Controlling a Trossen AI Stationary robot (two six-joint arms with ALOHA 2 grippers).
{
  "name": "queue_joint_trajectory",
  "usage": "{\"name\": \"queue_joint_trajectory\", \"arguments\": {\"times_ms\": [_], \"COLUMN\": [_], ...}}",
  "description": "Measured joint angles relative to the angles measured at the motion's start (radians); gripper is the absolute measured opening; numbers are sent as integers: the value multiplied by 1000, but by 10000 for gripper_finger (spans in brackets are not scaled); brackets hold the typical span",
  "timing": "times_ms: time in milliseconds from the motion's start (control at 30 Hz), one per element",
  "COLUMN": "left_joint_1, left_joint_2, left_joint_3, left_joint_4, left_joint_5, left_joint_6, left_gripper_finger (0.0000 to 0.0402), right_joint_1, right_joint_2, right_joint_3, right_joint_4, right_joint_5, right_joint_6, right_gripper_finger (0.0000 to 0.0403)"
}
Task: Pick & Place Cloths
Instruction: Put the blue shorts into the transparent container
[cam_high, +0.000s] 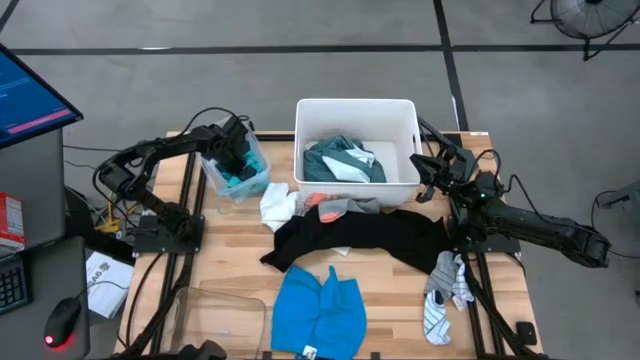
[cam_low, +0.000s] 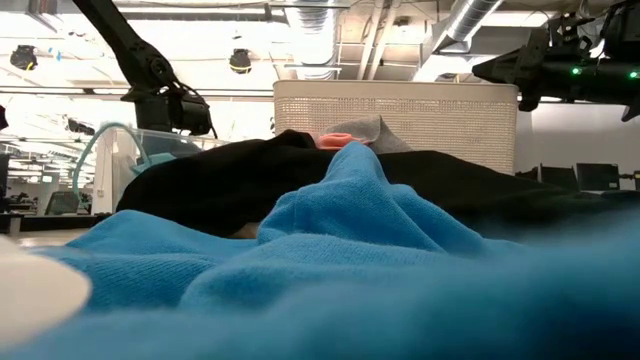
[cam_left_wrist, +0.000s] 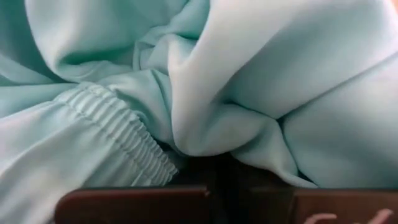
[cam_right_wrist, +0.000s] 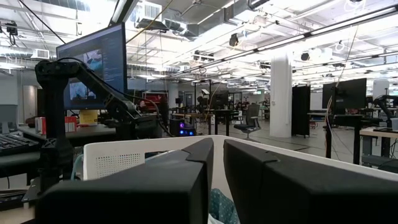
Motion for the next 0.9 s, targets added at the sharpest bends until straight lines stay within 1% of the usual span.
{"name": "queue_joint_trajectory", "arguments": {"times_ms": [67,167,300,400,533,633,700,767,833,900], "left_joint_1": [0,0,-17,-20,-19,-21,-24,-24,-27,-48], "left_joint_2": [-1,-25,-118,-213,-346,-440,-497,-560,-626,-690], "left_joint_3": [0,0,-1,-1,-1,-1,1,11,28,44], "left_joint_4": [0,-4,-4,-1,0,0,0,0,3,5], "left_joint_5": [-2,-5,17,23,23,29,64,137,193,222], "left_joint_6": [-8,-64,-28,-17,-18,-49,-93,-133,-173,-221], "left_gripper_finger": [0,3,24,57,112,153,173,186,191,191], "right_joint_1": [0,0,0,0,0,0,0,0,0,0], "right_joint_2": [0,0,0,0,0,0,0,0,0,0], "right_joint_3": [0,0,0,0,0,0,0,0,0,0], "right_joint_4": [0,0,0,0,0,0,0,0,0,0], "right_joint_5": [0,0,0,0,0,0,0,0,0,0], "right_joint_6": [0,0,0,0,0,0,0,0,0,0], "right_gripper_finger": [37,37,37,37,37,37,37,37,37,37]}}
